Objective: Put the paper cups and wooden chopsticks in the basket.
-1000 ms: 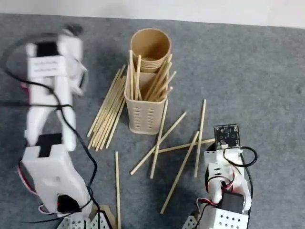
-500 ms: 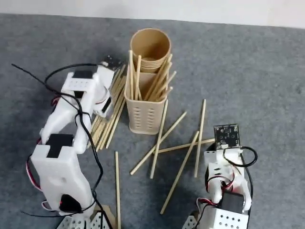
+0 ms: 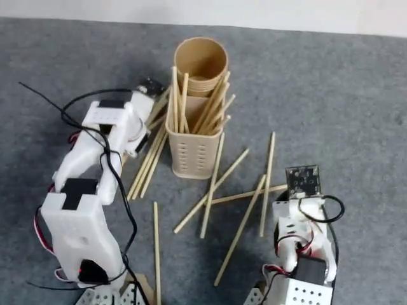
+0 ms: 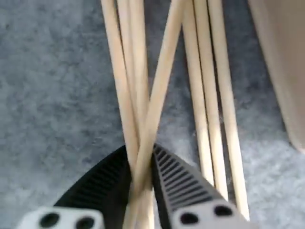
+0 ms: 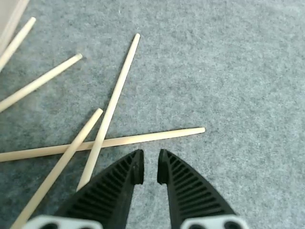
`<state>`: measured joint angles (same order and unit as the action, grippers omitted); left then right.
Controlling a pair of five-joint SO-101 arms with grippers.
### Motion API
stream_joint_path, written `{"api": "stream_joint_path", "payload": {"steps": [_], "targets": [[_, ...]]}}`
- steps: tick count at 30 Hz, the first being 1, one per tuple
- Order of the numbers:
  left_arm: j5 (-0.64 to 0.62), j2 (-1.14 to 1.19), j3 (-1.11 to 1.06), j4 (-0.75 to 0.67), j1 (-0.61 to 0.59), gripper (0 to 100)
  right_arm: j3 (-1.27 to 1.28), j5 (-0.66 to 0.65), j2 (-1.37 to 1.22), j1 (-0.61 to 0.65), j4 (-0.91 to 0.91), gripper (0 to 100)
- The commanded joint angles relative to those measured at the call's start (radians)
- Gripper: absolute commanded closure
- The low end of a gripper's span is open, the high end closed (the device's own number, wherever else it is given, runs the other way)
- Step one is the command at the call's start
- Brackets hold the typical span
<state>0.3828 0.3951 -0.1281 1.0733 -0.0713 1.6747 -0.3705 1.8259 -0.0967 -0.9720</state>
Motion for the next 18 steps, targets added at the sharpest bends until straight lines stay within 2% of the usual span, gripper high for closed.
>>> {"api": "stream_joint_path", "payload": {"steps": [1,12,18], "targets": [[0.008,-0.042,0.163,0.117,0.027,100,0.128,-0.006,0.01,0.007,0.015,93.2],[-0.084,-0.042,0.74,0.519,0.11,100,0.128,-0.006,0.01,0.007,0.015,93.2],[-0.17,-0.042,0.983,0.605,0.134,100,0.128,-0.006,0.01,0.007,0.015,93.2]]}}
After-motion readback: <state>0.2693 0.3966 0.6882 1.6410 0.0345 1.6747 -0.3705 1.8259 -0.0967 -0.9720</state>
